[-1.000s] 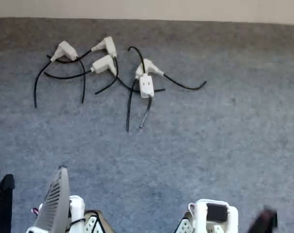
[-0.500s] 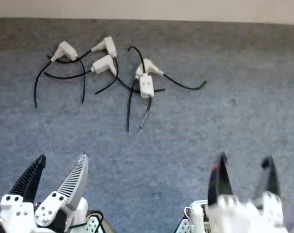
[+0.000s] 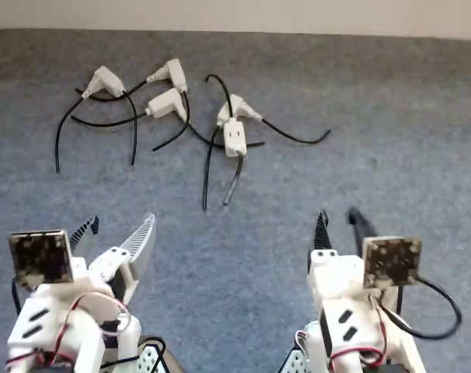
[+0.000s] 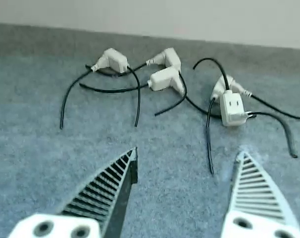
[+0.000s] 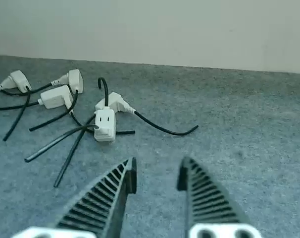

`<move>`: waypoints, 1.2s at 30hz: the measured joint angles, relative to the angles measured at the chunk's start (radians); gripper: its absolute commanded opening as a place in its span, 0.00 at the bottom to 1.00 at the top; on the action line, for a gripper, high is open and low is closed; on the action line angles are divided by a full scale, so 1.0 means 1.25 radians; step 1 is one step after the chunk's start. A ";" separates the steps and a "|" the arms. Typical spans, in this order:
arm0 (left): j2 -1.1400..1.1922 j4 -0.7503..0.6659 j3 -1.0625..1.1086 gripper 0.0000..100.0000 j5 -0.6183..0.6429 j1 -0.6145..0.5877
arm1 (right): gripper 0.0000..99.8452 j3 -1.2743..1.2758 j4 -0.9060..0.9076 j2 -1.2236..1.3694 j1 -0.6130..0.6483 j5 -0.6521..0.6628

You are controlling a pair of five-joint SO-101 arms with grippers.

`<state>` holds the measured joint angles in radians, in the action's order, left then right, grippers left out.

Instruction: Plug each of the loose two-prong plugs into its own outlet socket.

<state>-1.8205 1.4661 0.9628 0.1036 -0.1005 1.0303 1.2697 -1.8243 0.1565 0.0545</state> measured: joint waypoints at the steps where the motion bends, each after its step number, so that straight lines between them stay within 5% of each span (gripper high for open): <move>1: 0.000 -0.006 0.016 0.22 0.000 0.000 | 0.01 0.012 -0.004 -0.001 0.000 0.010; 6: 0.000 -0.045 0.092 0.01 0.000 0.000 | 0.01 0.056 -0.004 -0.002 0.000 0.025; 25: 0.001 -0.098 0.417 0.03 0.001 0.000 | 0.01 0.477 -0.075 -0.002 0.000 0.029; 36: 0.000 -0.131 0.568 0.03 0.002 0.000 | 0.01 0.502 -0.043 -0.002 0.000 0.033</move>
<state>-1.8205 1.3019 1.6732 0.1066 -0.1005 1.6579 1.2160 -1.8274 0.1565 0.0959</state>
